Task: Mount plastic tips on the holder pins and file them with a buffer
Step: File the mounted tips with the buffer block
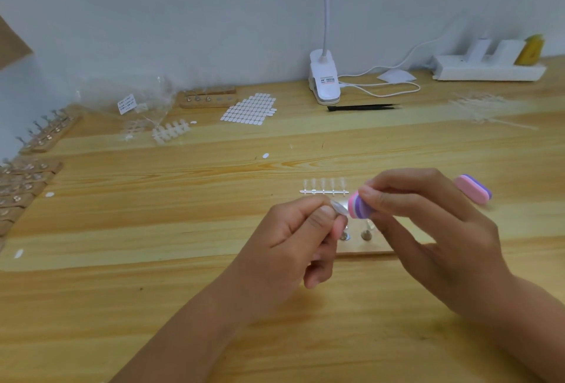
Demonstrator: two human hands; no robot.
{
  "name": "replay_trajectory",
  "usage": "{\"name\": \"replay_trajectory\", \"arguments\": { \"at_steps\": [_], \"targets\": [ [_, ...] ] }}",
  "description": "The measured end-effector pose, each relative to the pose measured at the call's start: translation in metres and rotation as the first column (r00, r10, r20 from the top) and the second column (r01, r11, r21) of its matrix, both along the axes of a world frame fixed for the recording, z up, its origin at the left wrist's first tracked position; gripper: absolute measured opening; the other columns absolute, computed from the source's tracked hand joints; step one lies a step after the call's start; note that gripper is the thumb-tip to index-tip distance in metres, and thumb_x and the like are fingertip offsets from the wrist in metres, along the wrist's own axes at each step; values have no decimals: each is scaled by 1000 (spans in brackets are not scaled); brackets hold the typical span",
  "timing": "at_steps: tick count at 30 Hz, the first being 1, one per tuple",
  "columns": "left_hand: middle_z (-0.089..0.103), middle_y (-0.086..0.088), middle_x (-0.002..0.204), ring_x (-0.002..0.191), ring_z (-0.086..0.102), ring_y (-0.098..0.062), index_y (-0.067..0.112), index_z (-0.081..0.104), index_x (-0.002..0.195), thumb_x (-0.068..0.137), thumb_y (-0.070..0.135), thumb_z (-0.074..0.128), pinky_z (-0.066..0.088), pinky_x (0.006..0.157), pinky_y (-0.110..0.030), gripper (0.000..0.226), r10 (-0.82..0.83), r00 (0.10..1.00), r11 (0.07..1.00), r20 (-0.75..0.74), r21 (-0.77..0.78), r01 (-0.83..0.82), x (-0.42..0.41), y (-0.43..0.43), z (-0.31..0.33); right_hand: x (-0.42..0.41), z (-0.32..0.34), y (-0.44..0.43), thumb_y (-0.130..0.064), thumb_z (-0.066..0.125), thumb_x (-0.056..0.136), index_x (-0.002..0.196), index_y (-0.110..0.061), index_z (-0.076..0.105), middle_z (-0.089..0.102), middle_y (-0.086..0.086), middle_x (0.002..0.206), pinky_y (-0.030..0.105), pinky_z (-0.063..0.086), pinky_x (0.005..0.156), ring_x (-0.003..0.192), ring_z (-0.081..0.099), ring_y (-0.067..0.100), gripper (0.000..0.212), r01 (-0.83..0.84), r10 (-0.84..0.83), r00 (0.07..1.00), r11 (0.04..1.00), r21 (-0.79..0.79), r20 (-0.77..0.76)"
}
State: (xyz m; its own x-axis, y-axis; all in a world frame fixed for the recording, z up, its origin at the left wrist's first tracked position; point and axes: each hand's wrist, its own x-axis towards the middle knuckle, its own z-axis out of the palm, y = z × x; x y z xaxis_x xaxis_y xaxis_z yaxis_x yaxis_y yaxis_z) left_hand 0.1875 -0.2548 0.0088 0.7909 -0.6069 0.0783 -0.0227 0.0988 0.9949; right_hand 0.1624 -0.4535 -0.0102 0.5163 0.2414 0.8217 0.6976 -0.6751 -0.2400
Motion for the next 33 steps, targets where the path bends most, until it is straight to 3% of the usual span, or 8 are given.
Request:
{"name": "replay_trajectory", "arguments": {
  "at_steps": [4, 9, 13, 17, 21, 25, 30, 33],
  "targets": [
    [36, 9, 52, 39, 36, -12, -14, 48, 86, 96, 23, 41, 34, 42, -21, 40, 1, 1000, 999, -14, 38, -1, -1, -3, -2, -6, 0, 14, 2, 64, 94, 112, -7, 67, 65, 9, 106, 27, 50, 87, 97, 64, 20, 21, -75, 74, 997, 997, 17, 36],
    [36, 8, 52, 37, 36, -13, 15, 54, 70, 96, 23, 40, 32, 42, -22, 31, 21, 999, 1000, -29, 24, -20, -1, -3, 0, -2, 0, 3, 0, 65, 93, 115, -6, 63, 66, 12, 104, 33, 53, 80, 95, 66, 20, 22, -35, 35, 999, 999, 28, -6],
    [36, 9, 51, 37, 38, -13, 9, 49, 71, 96, 24, 41, 32, 41, -20, 31, 30, 999, 998, -27, 50, -29, -2, -2, 0, -7, -1, 14, -1, 63, 96, 110, -14, 73, 67, 11, 104, 28, 51, 85, 96, 65, 21, 21, -93, 93, 995, 996, 11, 32],
    [35, 8, 52, 36, 38, -14, 19, 54, 68, 96, 26, 41, 32, 41, -21, 31, 12, 999, 999, -40, 41, -10, -2, -1, 3, -2, 1, 5, -3, 64, 94, 110, -7, 67, 66, 11, 102, 32, 53, 80, 91, 66, 20, 17, -24, 24, 1000, 999, 49, 0],
    [35, 9, 51, 36, 39, -14, 19, 54, 69, 96, 27, 41, 30, 42, -23, 31, 5, 1000, 998, -28, 61, -3, -1, 1, 3, -6, -1, 16, -3, 64, 97, 110, -11, 72, 66, 8, 103, 25, 50, 85, 96, 65, 18, 17, -101, 100, 995, 993, 55, 29],
    [36, 11, 51, 36, 37, -12, 16, 53, 71, 97, 25, 40, 31, 42, -21, 31, -17, 999, 998, -35, 52, 19, -1, 3, 6, -1, 0, 4, -3, 67, 92, 109, -9, 68, 66, 8, 101, 31, 54, 76, 91, 66, 17, 18, -49, 49, 999, 997, 59, 8],
    [38, 8, 51, 36, 36, -14, 19, 57, 69, 96, 26, 42, 32, 42, -22, 32, -4, 1000, 997, -8, 78, 5, -1, 2, 6, -7, -4, 11, 0, 71, 91, 112, -10, 69, 65, 5, 104, 25, 50, 84, 95, 65, 17, 23, -108, 107, 994, 994, 29, 36],
    [37, 9, 51, 37, 34, -13, 14, 53, 70, 96, 25, 41, 32, 41, -21, 30, -3, 1000, 998, -25, 65, 5, 0, 2, 6, -1, -3, 1, -4, 68, 93, 109, -13, 71, 65, 9, 101, 30, 55, 75, 91, 65, 16, 18, -84, 85, 996, 995, 53, -17]
  ]
}}
